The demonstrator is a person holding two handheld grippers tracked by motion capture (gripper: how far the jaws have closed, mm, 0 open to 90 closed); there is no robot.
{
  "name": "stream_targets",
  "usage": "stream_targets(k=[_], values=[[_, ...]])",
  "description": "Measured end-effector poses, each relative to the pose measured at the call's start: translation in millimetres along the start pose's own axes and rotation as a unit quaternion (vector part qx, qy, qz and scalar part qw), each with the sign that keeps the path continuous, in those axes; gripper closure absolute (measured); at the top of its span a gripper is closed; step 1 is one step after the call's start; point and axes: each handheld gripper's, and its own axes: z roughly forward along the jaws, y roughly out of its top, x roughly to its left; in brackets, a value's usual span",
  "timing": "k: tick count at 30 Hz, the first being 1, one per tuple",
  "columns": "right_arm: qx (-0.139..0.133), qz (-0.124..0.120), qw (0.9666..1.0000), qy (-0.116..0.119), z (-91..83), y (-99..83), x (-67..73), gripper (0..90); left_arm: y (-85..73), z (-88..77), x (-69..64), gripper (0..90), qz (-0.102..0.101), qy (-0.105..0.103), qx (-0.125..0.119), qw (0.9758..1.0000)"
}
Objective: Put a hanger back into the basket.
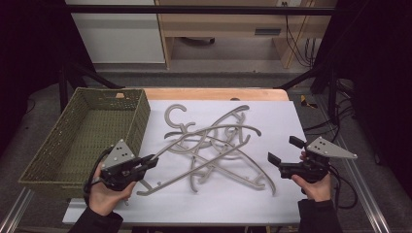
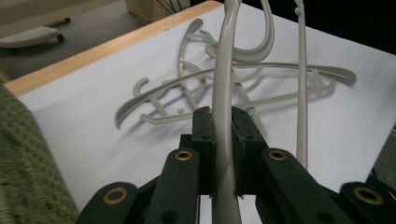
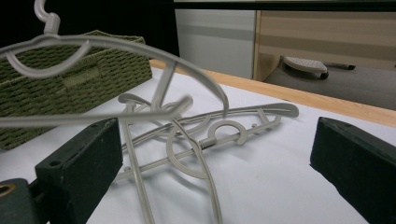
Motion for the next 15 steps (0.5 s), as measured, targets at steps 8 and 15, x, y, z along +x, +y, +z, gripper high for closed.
stream_targets(k=[8,15], values=[[0.002,0.003,1.0000,0.001,1.2,-0.5,0.0,2.5,1.7,-20.5,32.0,81.5,-0.020,0.051,-0.022,0.9983],[0.001,0.001,1.0000,-0.002,0.2,-0.2,-1.0,2.5,6.0,-30.4,55.8,81.5,-0.029,0.083,-0.035,0.9955]])
